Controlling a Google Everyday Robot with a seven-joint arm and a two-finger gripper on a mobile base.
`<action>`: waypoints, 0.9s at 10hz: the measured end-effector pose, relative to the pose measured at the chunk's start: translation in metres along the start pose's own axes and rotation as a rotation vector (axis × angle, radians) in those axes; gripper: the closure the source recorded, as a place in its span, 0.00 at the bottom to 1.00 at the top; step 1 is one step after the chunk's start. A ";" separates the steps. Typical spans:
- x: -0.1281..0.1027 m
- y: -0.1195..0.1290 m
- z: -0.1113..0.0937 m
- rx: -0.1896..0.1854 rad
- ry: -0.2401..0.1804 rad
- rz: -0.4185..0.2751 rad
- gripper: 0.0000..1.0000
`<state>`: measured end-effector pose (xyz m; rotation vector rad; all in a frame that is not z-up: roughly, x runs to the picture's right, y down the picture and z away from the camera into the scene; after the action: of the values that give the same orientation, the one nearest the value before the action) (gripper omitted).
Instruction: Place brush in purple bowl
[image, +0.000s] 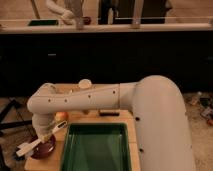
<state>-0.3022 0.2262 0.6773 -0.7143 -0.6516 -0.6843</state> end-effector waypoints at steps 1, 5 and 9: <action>0.001 -0.004 0.002 -0.007 0.010 -0.004 1.00; -0.002 -0.016 0.014 -0.033 0.061 0.013 1.00; -0.007 -0.020 0.025 -0.063 0.080 0.019 1.00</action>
<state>-0.3290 0.2359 0.6937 -0.7463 -0.5514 -0.7146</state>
